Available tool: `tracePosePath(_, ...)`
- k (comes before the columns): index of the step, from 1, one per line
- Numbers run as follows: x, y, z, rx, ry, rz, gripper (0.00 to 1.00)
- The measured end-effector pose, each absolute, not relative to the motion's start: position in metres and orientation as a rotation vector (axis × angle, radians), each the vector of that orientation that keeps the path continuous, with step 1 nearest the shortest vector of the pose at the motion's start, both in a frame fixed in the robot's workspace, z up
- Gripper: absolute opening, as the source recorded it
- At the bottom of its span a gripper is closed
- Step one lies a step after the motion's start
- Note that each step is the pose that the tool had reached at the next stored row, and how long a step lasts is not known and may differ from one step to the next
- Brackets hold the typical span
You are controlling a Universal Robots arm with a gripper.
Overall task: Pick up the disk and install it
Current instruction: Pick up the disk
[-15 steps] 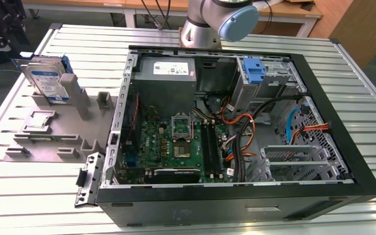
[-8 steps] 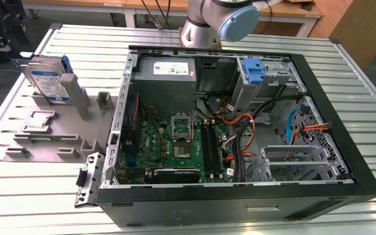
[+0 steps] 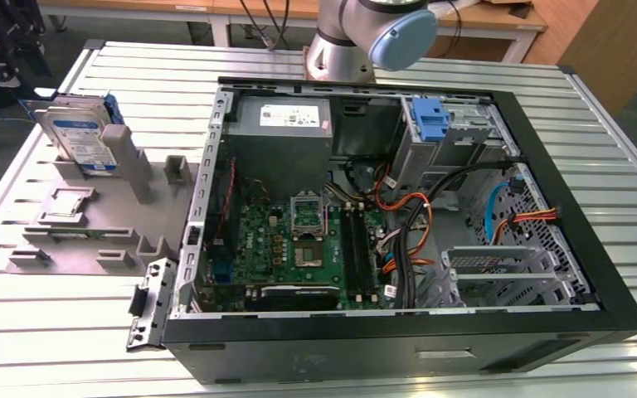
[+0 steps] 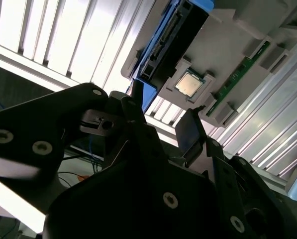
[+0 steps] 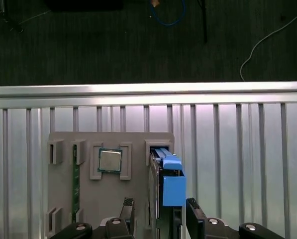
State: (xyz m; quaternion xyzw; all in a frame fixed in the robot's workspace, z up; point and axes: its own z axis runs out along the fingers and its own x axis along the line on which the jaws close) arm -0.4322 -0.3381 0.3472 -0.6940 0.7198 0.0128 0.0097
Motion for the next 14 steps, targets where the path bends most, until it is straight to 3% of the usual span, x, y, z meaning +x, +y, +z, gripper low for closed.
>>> tracePosePath(14, -0.442, -0.328, 0.334, -2.152, 2.243, 0.020, 0.53)
